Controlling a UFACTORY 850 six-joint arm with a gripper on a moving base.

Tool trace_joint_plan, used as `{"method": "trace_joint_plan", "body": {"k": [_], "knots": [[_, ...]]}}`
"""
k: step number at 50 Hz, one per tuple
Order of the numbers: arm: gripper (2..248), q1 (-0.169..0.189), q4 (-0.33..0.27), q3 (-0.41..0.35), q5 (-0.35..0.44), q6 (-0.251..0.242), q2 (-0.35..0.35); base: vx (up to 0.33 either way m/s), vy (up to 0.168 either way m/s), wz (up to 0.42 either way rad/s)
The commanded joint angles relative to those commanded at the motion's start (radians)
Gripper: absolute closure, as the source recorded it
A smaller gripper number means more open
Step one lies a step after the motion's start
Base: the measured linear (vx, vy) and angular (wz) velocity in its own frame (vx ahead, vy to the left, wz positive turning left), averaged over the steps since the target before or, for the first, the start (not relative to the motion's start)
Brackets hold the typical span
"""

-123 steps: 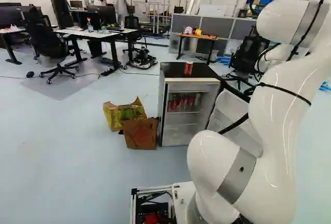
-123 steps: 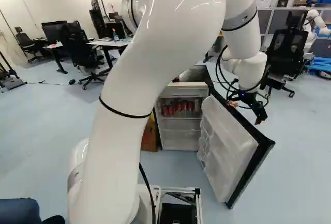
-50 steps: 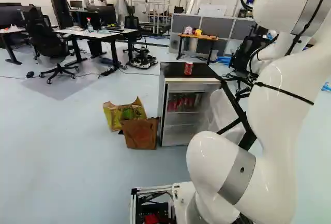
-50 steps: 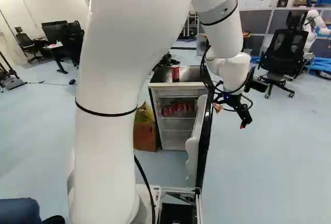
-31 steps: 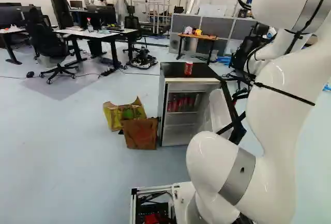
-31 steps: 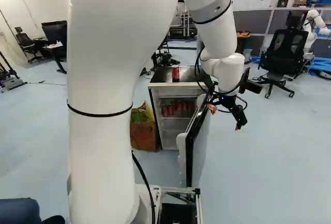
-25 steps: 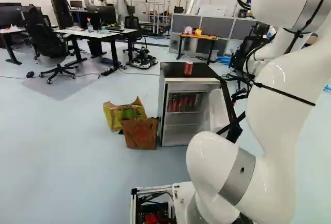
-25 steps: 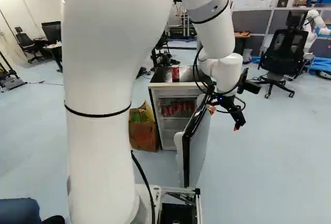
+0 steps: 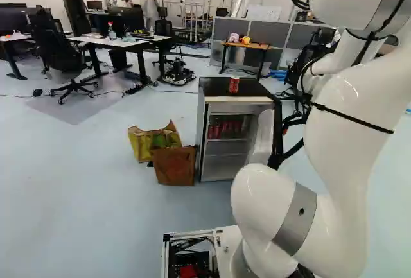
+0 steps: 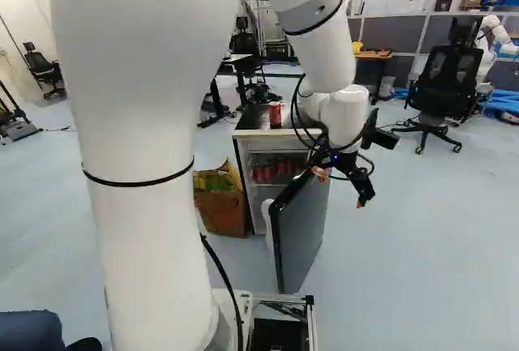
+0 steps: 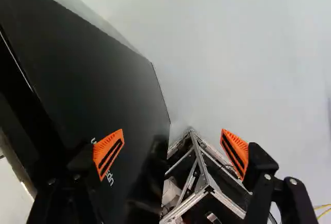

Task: Grab a drink from the fridge

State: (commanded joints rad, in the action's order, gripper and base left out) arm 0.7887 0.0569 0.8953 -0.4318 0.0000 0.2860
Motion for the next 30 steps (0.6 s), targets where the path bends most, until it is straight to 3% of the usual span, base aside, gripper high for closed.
{"method": "trace_joint_plan", "body": {"k": [30], "knots": [[3,-0.047,0.000,-0.105,0.000,0.000,-0.083,0.000,0.000,0.000]]}}
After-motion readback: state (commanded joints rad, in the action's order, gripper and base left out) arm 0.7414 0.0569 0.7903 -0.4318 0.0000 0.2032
